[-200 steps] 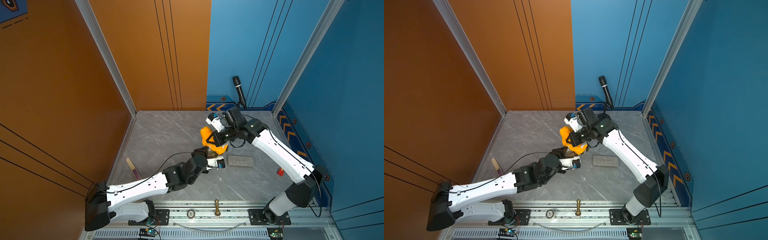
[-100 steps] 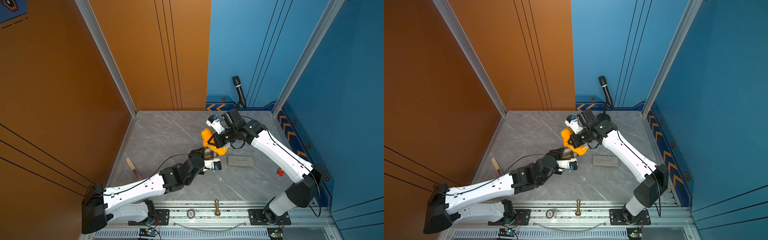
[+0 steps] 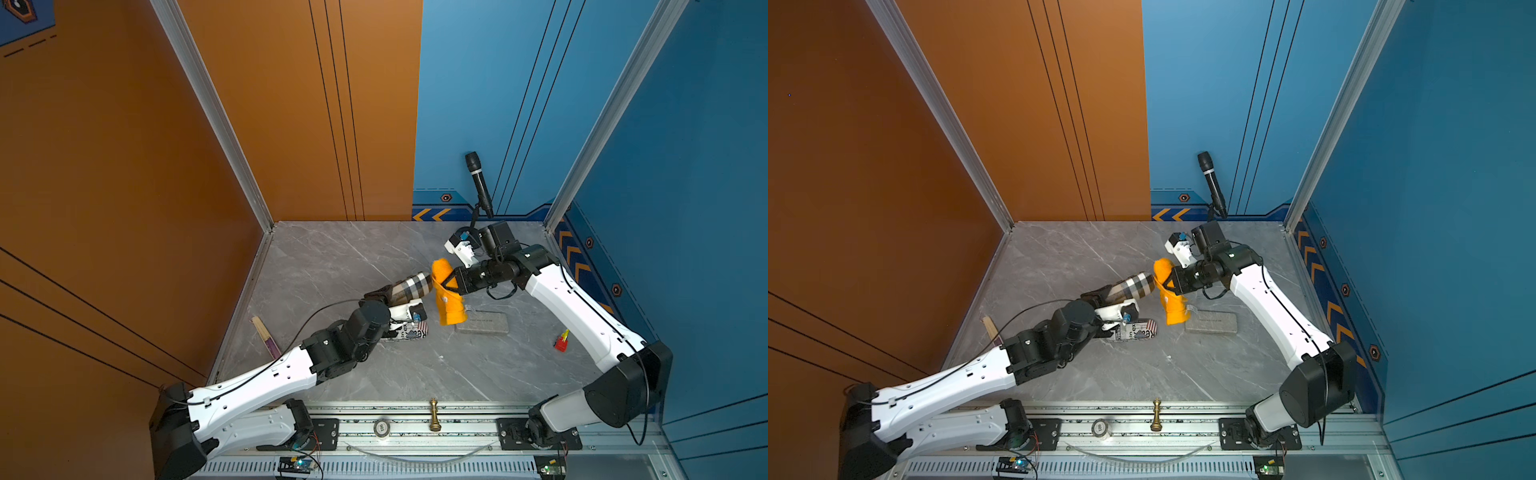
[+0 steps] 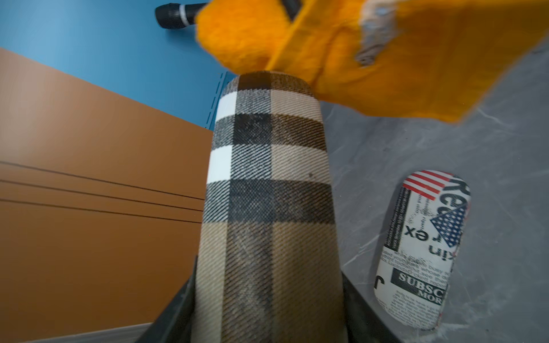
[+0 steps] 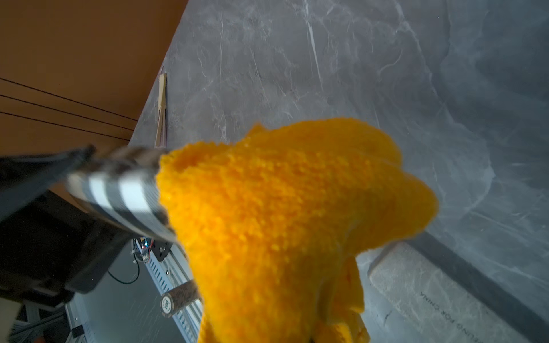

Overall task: Wipe the eyeglass case
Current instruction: Wipe the dirt from the eyeglass case.

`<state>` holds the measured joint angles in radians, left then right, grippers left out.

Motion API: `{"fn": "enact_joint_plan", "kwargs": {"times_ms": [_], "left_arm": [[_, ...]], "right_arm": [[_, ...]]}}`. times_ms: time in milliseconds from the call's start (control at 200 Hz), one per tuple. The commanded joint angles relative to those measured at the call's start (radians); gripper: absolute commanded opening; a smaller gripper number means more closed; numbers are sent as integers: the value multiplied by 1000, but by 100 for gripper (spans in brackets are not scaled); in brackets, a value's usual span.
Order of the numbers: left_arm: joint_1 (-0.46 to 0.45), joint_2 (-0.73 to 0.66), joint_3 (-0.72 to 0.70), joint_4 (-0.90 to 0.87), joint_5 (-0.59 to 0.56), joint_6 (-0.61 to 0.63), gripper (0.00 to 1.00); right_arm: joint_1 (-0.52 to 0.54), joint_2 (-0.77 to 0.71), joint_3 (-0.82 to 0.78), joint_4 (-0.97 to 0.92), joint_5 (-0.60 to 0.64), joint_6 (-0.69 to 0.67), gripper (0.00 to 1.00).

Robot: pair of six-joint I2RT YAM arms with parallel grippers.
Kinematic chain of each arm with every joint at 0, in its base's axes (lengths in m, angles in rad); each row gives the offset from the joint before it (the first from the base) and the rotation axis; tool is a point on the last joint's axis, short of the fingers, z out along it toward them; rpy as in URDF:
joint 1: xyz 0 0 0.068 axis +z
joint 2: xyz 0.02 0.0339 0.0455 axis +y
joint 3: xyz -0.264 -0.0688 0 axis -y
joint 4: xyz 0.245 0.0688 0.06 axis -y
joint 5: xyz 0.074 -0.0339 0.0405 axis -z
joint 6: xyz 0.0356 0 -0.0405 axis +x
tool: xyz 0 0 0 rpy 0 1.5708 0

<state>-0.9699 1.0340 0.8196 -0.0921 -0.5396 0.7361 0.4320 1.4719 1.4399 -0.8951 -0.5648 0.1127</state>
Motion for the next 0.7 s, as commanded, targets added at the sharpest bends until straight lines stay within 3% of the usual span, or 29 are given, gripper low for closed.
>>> {"fn": "enact_joint_plan", "kwargs": {"times_ms": [0,155,305,471,696], "left_arm": [[12,-17,40,-1,26,-114,28],[58,4,112,-209,234,-270,28],[53,12,133,-229,372,-366,28],[46,0,128,-202,453,-435,28],[37,-8,100,-187,464,-449,28]], "right_arm": [[-3,-56,-3,-45,-10,12,0],[-32,-98,-14,24,-61,21,0],[-24,-117,-94,200,-159,111,0],[-40,-117,-140,329,-219,173,0],[-57,-110,-154,479,-357,282,0]]}}
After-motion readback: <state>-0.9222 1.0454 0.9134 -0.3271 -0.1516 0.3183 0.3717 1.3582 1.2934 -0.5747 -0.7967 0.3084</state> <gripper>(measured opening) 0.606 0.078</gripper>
